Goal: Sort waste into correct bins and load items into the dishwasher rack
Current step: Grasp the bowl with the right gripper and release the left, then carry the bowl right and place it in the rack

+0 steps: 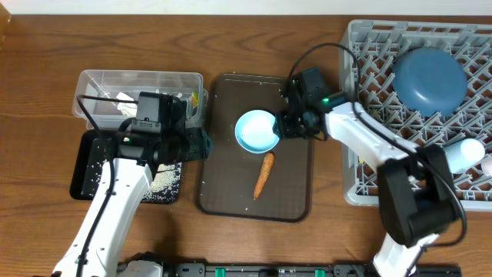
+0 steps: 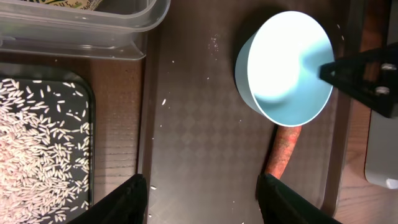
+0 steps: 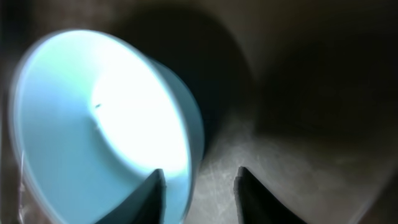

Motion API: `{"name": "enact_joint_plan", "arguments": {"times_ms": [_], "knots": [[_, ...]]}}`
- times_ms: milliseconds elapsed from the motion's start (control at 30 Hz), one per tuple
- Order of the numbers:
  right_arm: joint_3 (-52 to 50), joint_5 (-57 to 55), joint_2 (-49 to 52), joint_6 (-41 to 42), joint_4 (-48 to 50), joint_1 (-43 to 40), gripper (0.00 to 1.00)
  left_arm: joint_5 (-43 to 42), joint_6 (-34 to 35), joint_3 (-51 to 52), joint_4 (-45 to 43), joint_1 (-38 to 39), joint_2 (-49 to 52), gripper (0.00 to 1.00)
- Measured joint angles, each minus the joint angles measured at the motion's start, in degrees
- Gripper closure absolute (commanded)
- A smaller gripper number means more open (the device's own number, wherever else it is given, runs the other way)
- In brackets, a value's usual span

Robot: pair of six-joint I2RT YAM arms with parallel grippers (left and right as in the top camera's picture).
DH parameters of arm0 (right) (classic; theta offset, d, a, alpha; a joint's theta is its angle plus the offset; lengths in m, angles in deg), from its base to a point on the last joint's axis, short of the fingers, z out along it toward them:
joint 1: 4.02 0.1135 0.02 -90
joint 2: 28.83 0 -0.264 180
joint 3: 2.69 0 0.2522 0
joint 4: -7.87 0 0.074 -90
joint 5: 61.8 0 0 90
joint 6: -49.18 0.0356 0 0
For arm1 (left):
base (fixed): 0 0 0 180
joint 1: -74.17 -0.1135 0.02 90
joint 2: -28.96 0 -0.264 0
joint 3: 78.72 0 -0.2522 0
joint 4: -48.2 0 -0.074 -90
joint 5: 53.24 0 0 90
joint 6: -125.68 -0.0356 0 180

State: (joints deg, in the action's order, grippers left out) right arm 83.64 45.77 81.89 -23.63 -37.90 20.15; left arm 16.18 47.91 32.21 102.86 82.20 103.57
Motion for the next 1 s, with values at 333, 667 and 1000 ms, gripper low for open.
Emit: {"name": "enact_joint_plan", "arguments": {"times_ms": [333,667,1000], "knots": [[0.2,-2.7,0.8,3.5,0.4,-1.1,0.99,0.0,0.0,0.0,0.0,0.0,0.0,0.41],[2.8,-21.5,-18.6,-1.7,-4.4,-9.5,0.99,0.0,0.0,0.0,0.0,0.0,0.0,0.40],[3.5,-59.0,-28.7,-16.7,2.8,-16.2,0.99,0.0,0.0,0.0,0.0,0.0,0.0,0.40]]}}
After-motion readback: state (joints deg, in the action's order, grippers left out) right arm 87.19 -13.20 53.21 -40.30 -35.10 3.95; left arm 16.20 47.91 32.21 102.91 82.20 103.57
